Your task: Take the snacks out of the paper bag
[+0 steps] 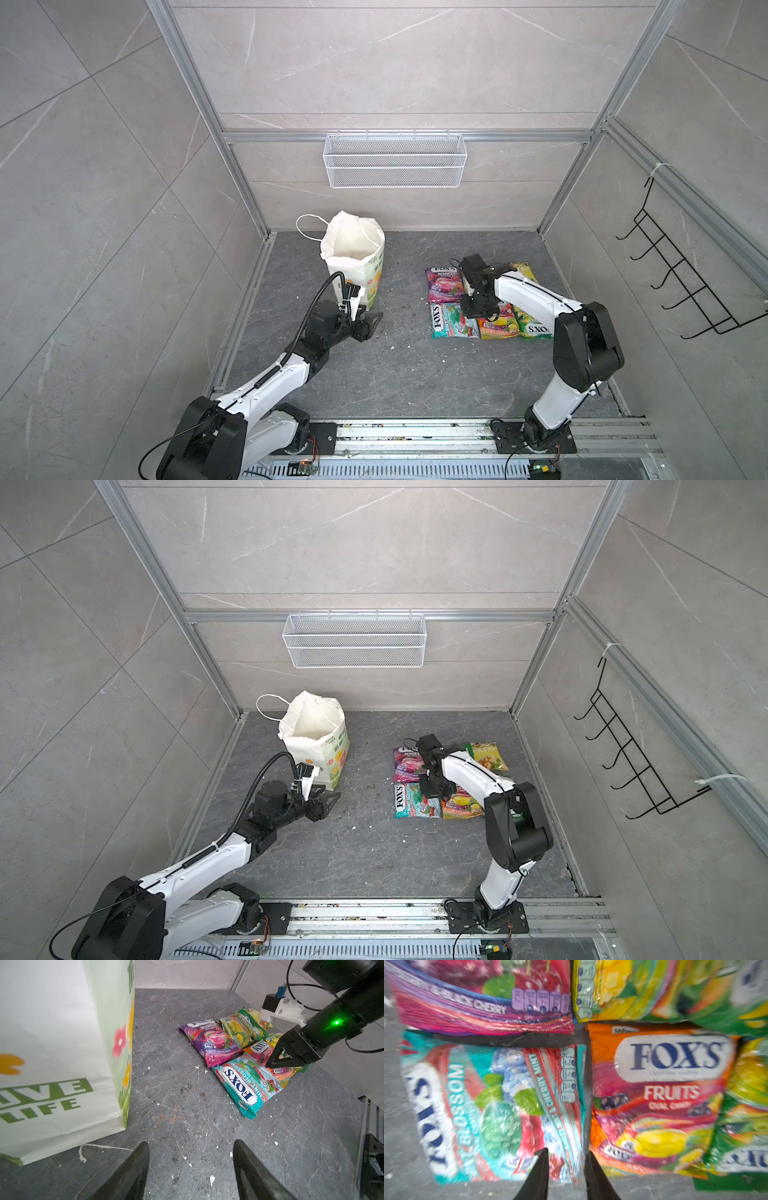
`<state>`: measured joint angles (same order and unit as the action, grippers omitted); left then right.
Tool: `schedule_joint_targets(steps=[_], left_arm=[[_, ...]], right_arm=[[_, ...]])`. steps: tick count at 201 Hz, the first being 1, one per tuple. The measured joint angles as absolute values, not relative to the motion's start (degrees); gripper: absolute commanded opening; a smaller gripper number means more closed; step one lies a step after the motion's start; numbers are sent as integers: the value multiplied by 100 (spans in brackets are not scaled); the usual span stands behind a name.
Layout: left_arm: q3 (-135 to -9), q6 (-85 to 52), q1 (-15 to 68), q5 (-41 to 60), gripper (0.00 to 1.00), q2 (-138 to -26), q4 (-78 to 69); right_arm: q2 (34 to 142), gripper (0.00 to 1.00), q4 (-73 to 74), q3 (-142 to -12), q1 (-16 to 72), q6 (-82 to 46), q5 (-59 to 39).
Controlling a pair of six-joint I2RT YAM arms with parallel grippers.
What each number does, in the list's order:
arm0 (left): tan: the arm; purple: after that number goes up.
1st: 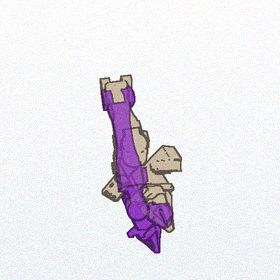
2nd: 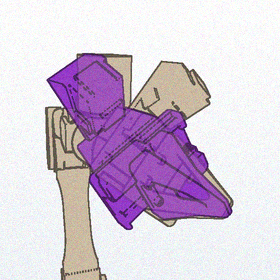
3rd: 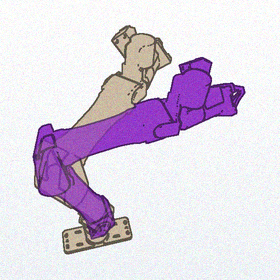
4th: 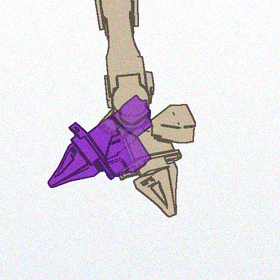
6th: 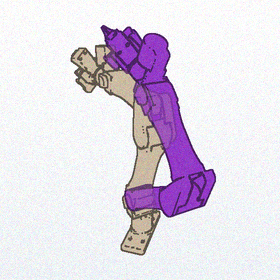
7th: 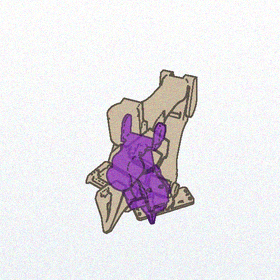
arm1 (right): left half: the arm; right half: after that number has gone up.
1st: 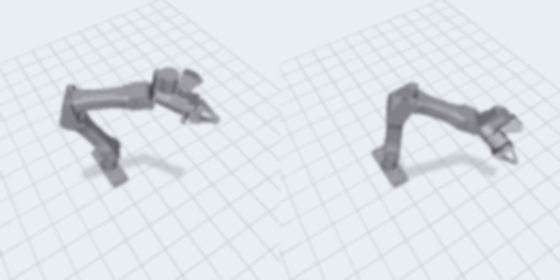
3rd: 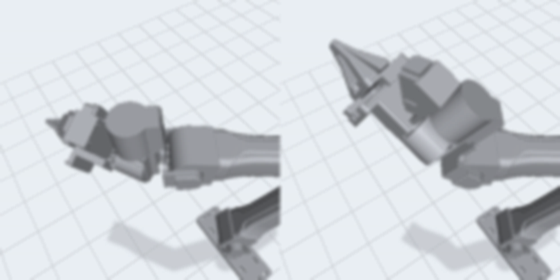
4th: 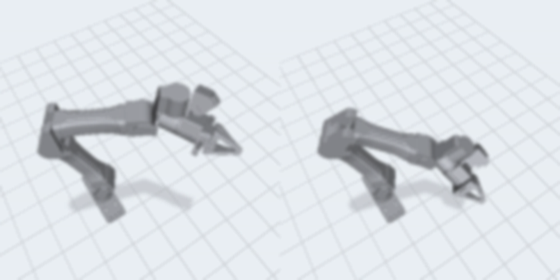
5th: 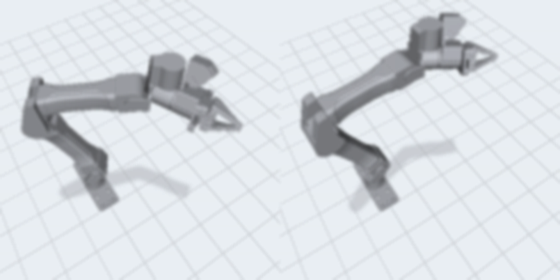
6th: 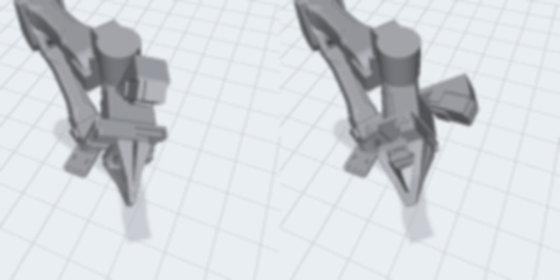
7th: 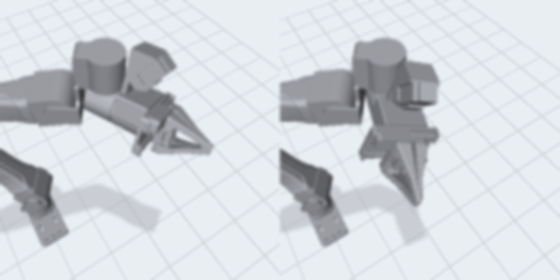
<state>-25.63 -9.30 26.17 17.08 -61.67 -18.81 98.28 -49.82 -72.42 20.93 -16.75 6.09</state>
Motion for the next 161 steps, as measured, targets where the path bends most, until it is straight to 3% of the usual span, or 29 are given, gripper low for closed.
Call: schedule_joint_targets(steps=[14,51,75,103,128,161], left_arm=[[-2615,-893,2617,1627,66,-5900,-1804],[-2534,-545,2624,878,67,-4606,-1791],[-2178,-281,2626,-113,70,-3684,-1857],[-1448,-156,2628,-1841,87,-2899,-1984],[-928,-150,2626,-3225,90,-2731,-1916],[-709,97,2617,-3957,96,-2971,-1942]], right_arm=[[9526,36,-4952,-7275,2093,-1678,676],[7662,62,-3522,-6147,2093,-1566,716],[6427,67,-2296,-5207,2093,-1535,906],[5743,71,-829,-4211,2093,-1409,1098],[5450,75,211,-3352,2093,-1326,1352],[5068,84,1059,-2567,2093,-1210,1846]])
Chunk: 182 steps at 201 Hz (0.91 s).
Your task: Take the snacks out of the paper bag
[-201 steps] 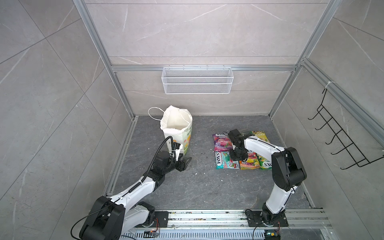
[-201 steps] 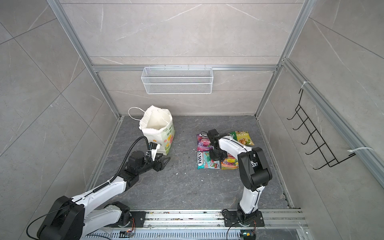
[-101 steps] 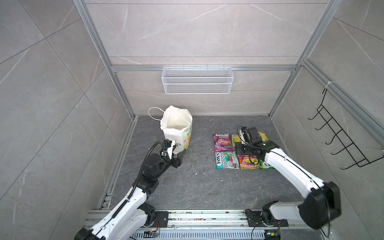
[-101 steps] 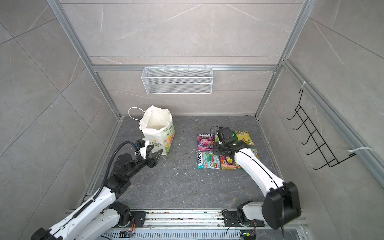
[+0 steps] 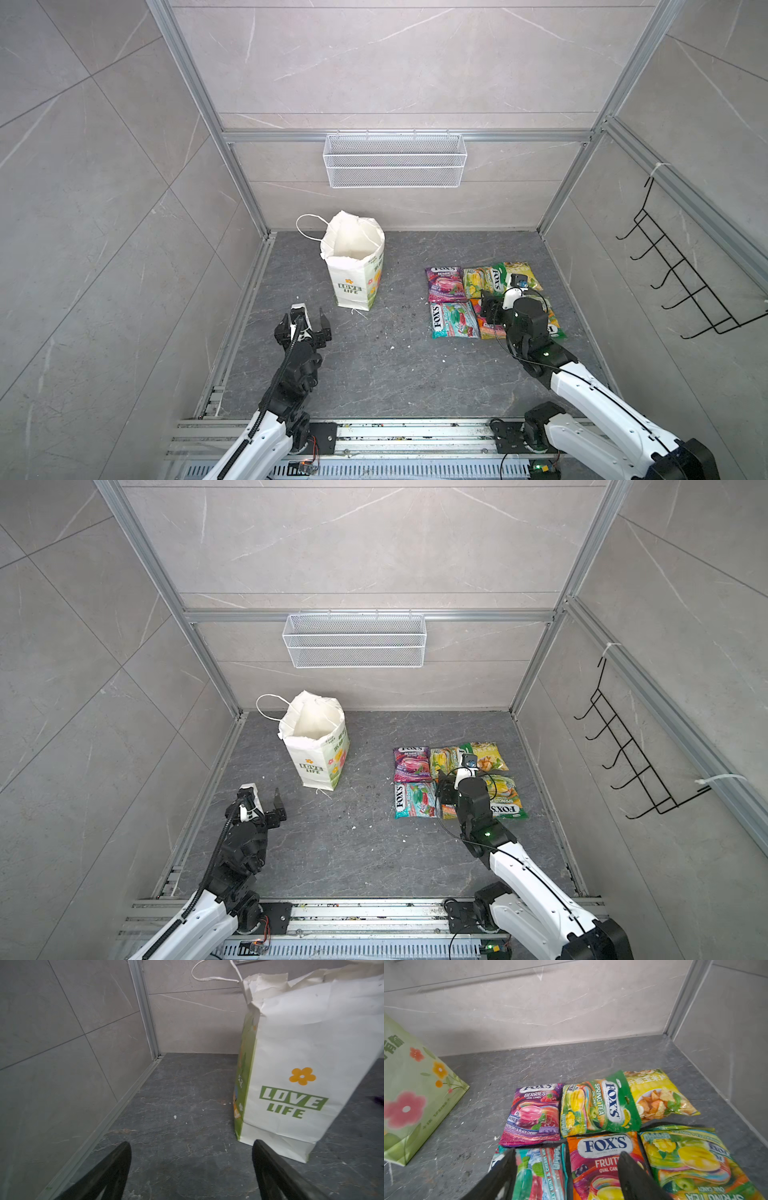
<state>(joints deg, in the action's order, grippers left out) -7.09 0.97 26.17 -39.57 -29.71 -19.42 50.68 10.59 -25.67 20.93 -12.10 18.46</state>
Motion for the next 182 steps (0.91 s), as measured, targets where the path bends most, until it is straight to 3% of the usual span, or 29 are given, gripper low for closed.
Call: schedule_joint_targets(steps=[35,89,137,182], left_arm=[[-716,460,2353,-4171,97,-4027,-2355],[-775,244,996,-3673,97,-5664,-2840],[-899,375,762,-2947,98,-6541,-3817],[-1096,432,530,-2104,98,-7227,-4486]], right_arm=[[5017,89,1693,-2154,2093,-1149,2578],[6084,92,3223,-1632,2093,-674,3251],[6716,96,4401,-1409,2091,-198,3529],[6842,99,4281,-1756,2016,-119,3601]])
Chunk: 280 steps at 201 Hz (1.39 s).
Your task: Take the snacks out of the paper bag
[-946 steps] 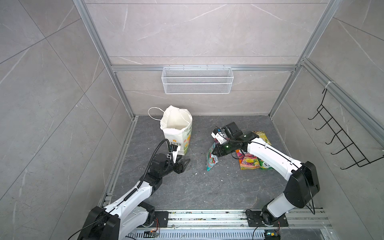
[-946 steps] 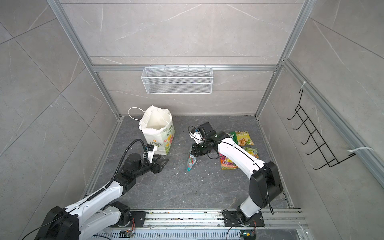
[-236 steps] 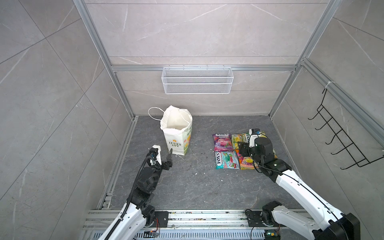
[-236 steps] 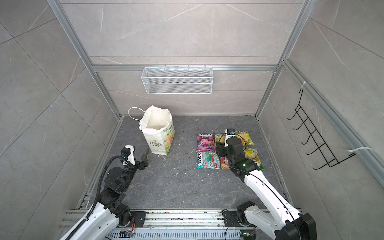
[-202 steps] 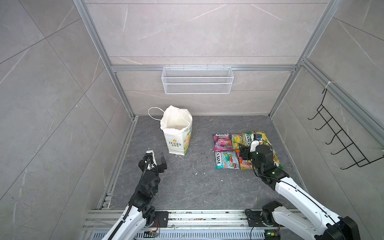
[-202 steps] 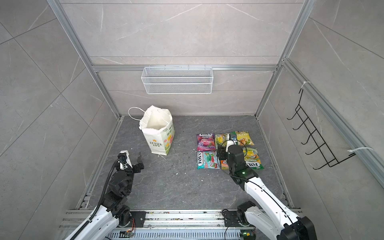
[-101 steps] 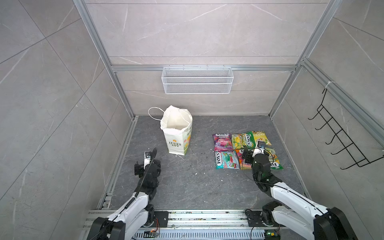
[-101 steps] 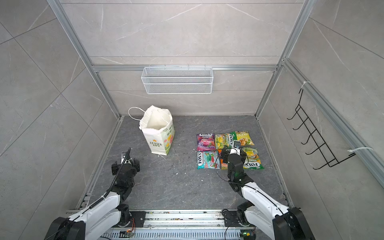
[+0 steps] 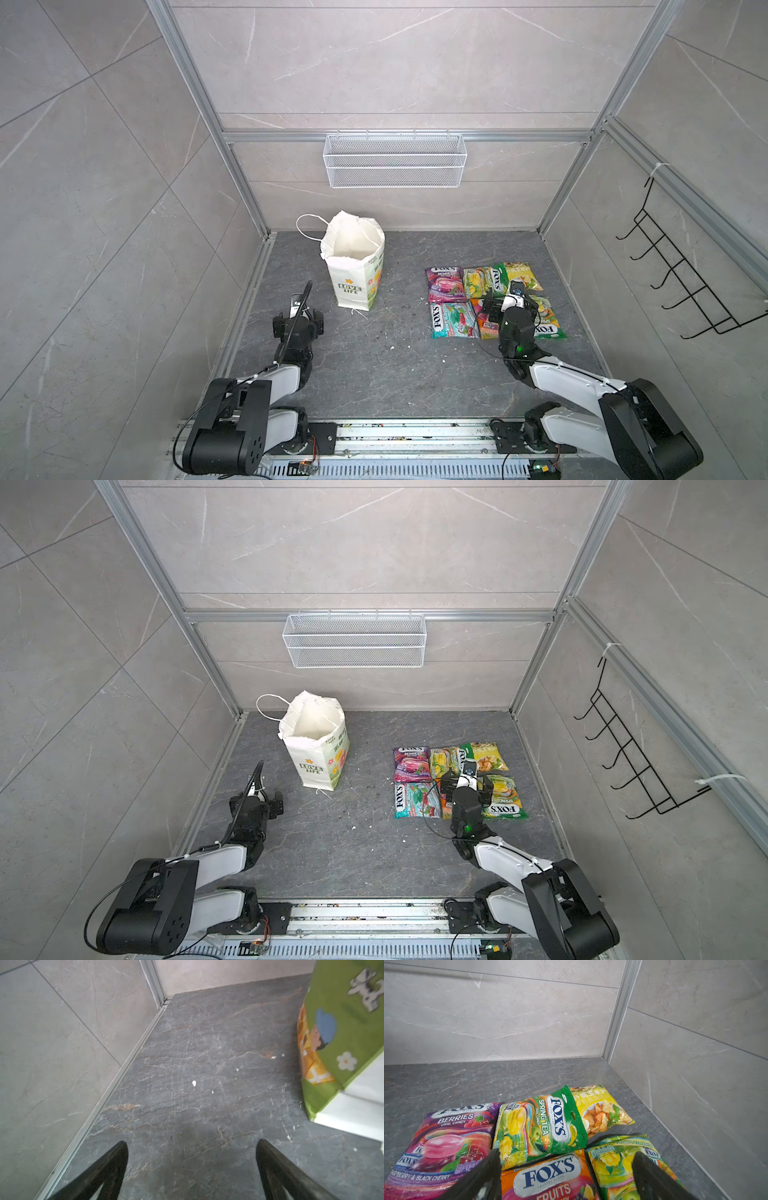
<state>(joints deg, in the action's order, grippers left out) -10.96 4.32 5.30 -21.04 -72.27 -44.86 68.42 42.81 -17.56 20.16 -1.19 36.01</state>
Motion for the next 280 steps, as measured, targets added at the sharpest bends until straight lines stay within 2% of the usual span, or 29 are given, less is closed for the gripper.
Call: schedule_joint_targets(steps=[35,68,103,142,187,280], left_arm=[[-1044,434,454,-1514,100,-8034,-5627],[-1041,449,429,-1197,100,-8501,-5931],[-1337,427,250,-996,100,-8624,-5754],[-2043,123,-366,-532,100,-8635,-5048],[-2056,25,-403,-373,100,-8635,-4744],[-2016,16,-401,-235,100,-8632,-4692]], right_arm=[[7266,99,4836,-1457,1962,108,3323],[7979,99,5439,-1343,1656,270,2674],[8593,99,5763,-1374,1059,237,1806],[8687,99,5286,-1997,572,84,952],[8687,99,5074,-2036,528,82,613],[8683,99,5043,-2021,528,64,541]])
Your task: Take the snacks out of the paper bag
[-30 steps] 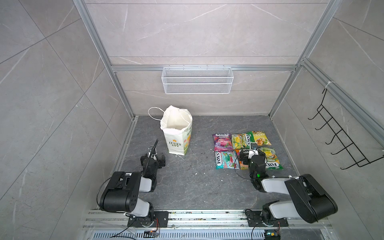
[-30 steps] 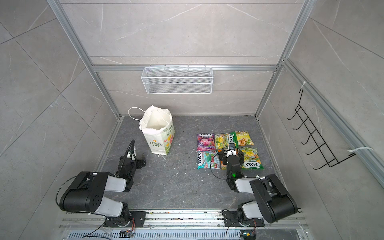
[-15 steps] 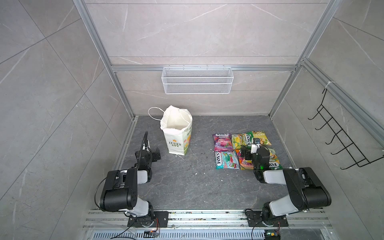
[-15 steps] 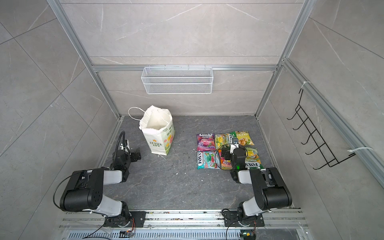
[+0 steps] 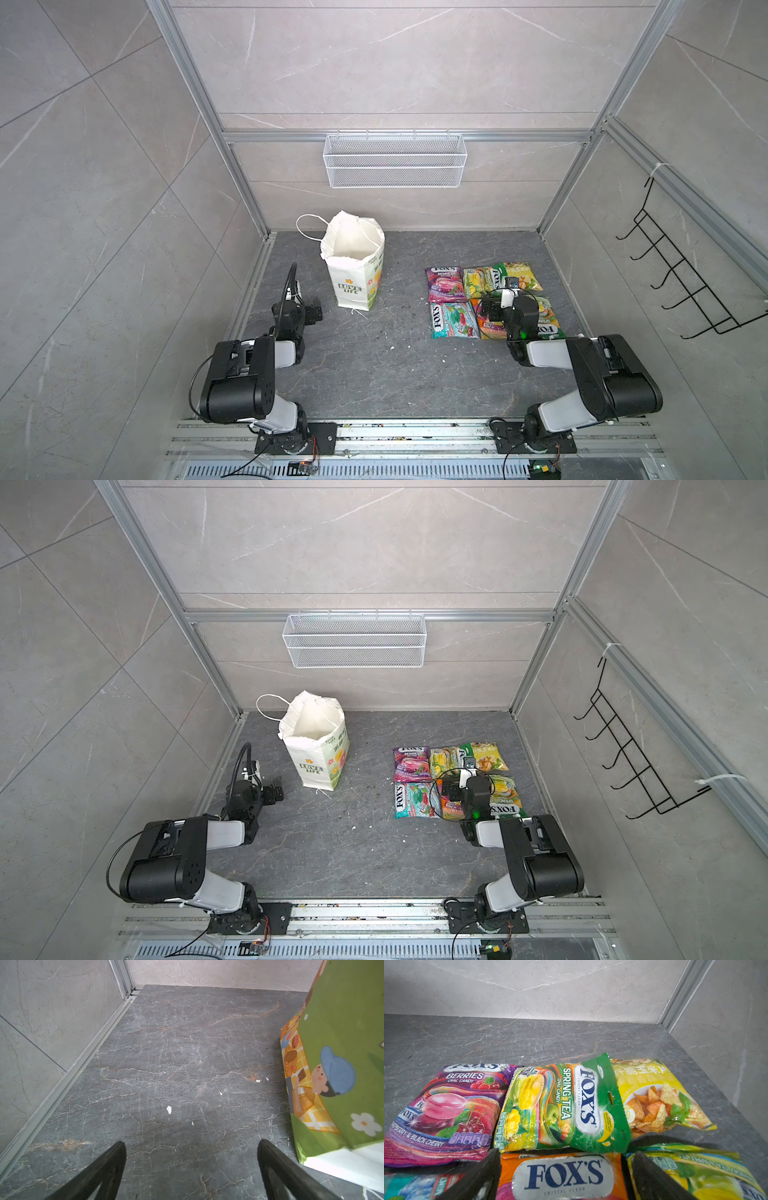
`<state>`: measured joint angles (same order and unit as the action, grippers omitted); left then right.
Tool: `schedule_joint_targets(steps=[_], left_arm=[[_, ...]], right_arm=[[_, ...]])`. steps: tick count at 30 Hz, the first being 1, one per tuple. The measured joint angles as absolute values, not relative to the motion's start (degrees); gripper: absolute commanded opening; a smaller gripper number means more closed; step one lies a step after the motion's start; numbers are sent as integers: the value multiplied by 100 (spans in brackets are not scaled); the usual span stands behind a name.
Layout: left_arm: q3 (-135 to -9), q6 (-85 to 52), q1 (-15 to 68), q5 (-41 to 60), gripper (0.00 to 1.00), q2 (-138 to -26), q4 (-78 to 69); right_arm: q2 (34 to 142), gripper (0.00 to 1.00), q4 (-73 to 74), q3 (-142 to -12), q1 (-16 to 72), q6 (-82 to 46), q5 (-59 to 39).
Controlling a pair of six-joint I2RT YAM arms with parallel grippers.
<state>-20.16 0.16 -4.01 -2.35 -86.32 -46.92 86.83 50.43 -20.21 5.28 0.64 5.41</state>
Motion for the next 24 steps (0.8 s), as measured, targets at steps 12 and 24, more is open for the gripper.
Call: schedule_joint_targets(steps=[12,24], left_arm=[[-1874,10,-340,-193,100,-8691,-5155],[-2056,-5,-340,-290,100,-8678,-4751]], right_arm=[[8689,99,5349,-2064,534,-16,467],[8689,99,4974,-2099,534,-16,357]])
